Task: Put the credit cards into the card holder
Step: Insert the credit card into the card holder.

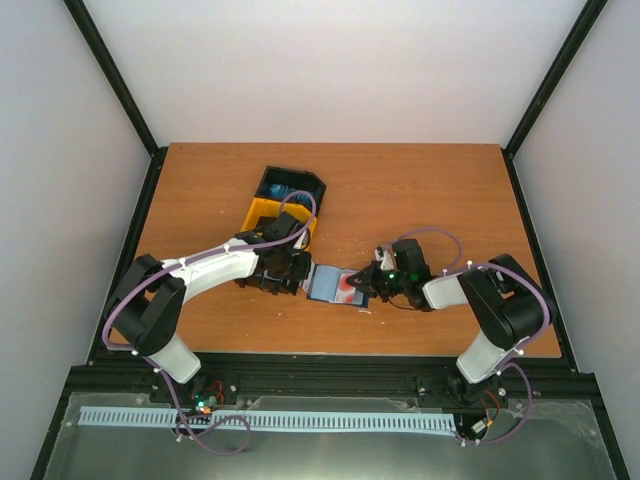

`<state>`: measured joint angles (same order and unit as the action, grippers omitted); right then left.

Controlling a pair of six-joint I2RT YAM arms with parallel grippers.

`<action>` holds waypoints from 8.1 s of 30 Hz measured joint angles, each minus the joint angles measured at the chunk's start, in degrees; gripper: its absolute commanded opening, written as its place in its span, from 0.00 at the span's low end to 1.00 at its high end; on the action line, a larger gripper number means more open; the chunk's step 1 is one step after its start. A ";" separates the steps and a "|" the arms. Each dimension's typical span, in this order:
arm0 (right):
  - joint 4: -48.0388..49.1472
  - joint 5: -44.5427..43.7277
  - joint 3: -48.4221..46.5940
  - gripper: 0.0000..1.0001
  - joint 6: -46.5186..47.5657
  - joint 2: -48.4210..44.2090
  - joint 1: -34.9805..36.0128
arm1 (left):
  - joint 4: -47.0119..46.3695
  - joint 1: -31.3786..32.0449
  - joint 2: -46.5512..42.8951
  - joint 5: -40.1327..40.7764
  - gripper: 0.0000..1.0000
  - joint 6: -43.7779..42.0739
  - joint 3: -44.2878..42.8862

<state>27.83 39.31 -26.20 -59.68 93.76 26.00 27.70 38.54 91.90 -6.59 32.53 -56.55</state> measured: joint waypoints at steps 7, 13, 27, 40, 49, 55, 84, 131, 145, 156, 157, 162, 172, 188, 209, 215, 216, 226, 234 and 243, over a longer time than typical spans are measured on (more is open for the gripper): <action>0.28 -0.17 -2.14 0.03 0.13 3.02 1.05 | 0.24 0.00 0.09 0.98 0.01 0.02 1.16; 0.42 -0.87 -4.20 0.03 0.55 5.11 1.11 | 0.13 -0.02 0.20 1.03 0.01 0.00 1.22; 3.69 0.17 -7.98 0.08 1.84 11.15 2.73 | 0.00 -0.02 0.35 0.79 0.01 -0.02 1.22; 4.15 1.29 -9.25 0.31 2.69 12.22 3.85 | -0.04 -0.02 0.39 0.79 0.01 -0.02 1.22; -5.57 -3.13 -9.57 0.51 4.37 5.07 4.98 | -1.01 -0.02 0.76 0.28 0.01 -0.02 1.22; -12.96 -7.17 -13.07 0.57 5.38 4.70 8.24 | -1.27 -0.02 0.83 -0.63 0.01 -0.04 1.22; -36.70 -23.71 -20.61 0.73 2.89 -1.01 13.00 | -5.07 -0.11 0.44 -2.16 0.01 -0.04 3.13; -59.39 -31.08 -36.30 0.52 13.11 7.74 18.40 | -6.51 -0.11 -0.28 -2.75 0.01 -0.02 4.13; -59.32 -30.60 -38.16 0.49 14.73 10.16 18.73 | -7.30 -0.11 -0.68 -3.04 0.01 -0.04 4.66; -58.38 -33.88 -39.04 0.54 16.94 10.23 18.78 | -7.30 -0.11 -0.70 -2.95 0.01 -0.04 4.66; -57.92 -33.59 -39.04 0.54 17.03 10.23 18.78 | -7.28 -0.11 -0.70 -2.95 0.01 -0.04 4.66; -57.55 -34.60 -39.01 0.55 17.00 9.84 18.78 | -7.28 -0.11 -0.81 -2.80 0.01 -0.04 4.70; -63.32 -48.89 -37.35 0.66 15.21 -5.33 17.77 | -6.16 -0.11 -5.35 -2.27 0.01 -0.66 4.87; -58.42 -37.48 -25.94 0.61 18.67 -16.85 0.26 | -19.47 -0.11 -22.67 -0.15 0.01 -11.02 5.18; -62.62 -38.23 -41.29 0.56 24.61 8.35 0.11 | -24.50 -0.11 -14.19 -10.10 0.01 -8.46 2.78; -61.37 -34.10 -36.61 0.53 24.87 5.88 0.11 | -28.98 -0.11 -8.11 -11.89 0.01 2.84 8.48; -61.05 -33.09 -35.10 0.52 24.94 4.63 0.11 | -29.97 -0.02 -6.80 -11.82 0.01 4.90 9.22; -57.96 -26.38 -24.26 0.44 27.63 -4.04 0.11 | -34.18 4.81 1.75 -7.52 0.01 22.12 9.97; -56.98 -23.67 -21.59 0.41 30.62 -3.93 0.11 | -41.55 7.91 2.84 -6.16 0.01 30.51 16.85; -56.26 -23.12 -21.64 0.37 31.63 -2.23 0.68 | -46.21 10.75 3.69 -2.82 0.01 34.51 18.67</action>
<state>-28.42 16.19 -47.83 -28.05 91.53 26.68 -18.50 49.30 95.59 -9.41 67.05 -37.89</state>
